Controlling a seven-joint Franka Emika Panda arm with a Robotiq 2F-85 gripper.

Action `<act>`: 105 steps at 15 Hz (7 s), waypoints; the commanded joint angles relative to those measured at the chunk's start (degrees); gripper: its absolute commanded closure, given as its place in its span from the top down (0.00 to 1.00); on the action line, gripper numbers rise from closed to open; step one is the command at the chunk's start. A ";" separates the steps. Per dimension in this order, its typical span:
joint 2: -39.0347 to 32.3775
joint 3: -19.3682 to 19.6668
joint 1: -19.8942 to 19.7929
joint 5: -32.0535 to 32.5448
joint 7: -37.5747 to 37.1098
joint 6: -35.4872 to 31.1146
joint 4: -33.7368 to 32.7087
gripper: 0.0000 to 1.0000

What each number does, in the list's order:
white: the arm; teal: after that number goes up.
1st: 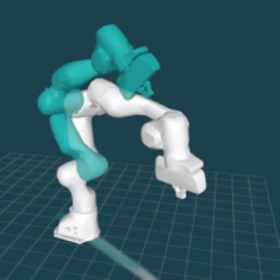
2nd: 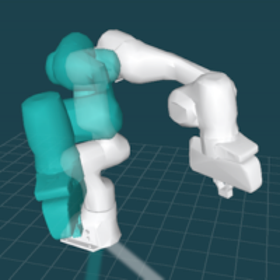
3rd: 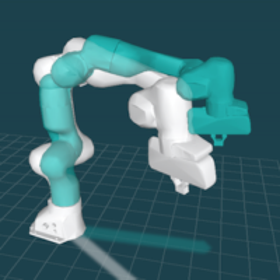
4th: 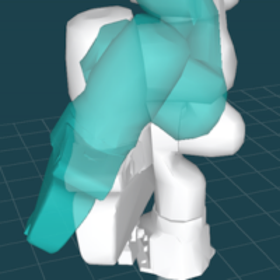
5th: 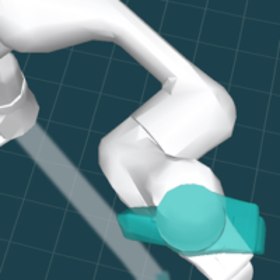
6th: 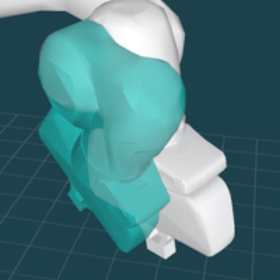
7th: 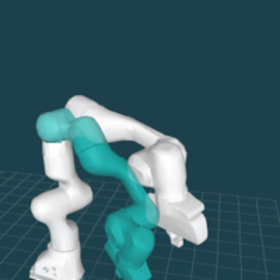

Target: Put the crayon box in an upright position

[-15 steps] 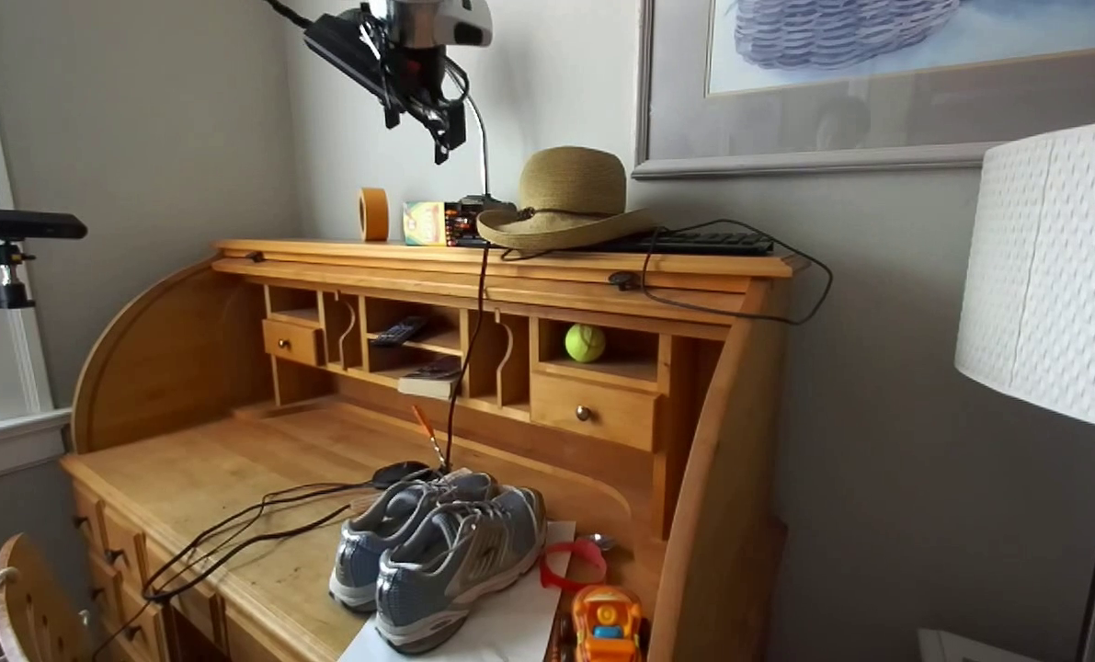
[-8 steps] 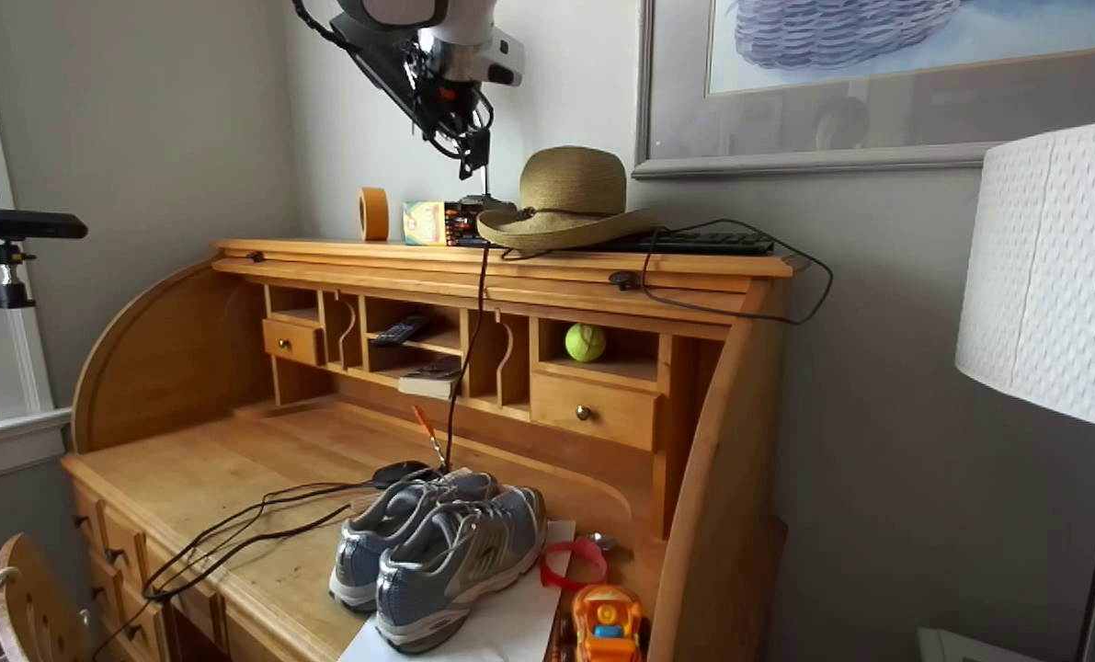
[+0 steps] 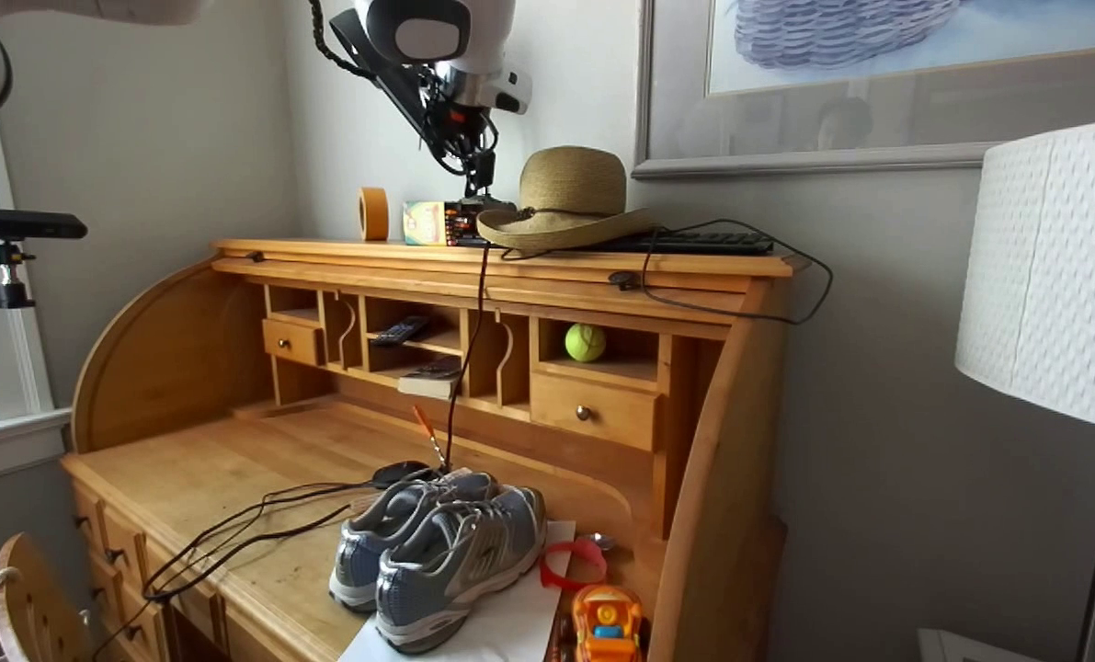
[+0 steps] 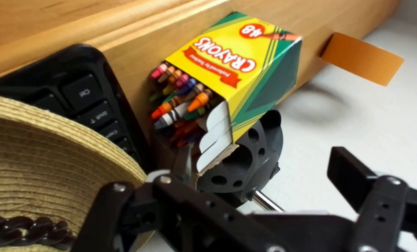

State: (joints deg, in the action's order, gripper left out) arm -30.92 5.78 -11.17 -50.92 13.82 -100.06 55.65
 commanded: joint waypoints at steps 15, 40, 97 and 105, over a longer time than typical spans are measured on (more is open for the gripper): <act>-9.14 -1.92 -0.48 0.16 -1.48 2.94 -11.65 0.49; -5.30 3.67 1.28 9.23 -2.84 1.90 -19.13 0.00; 11.51 18.67 33.64 43.42 -3.09 -29.88 15.18 0.00; 22.89 21.41 44.01 57.16 -18.53 -41.80 35.76 0.00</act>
State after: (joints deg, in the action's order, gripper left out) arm -15.14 25.75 28.90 0.49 1.65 -137.52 80.09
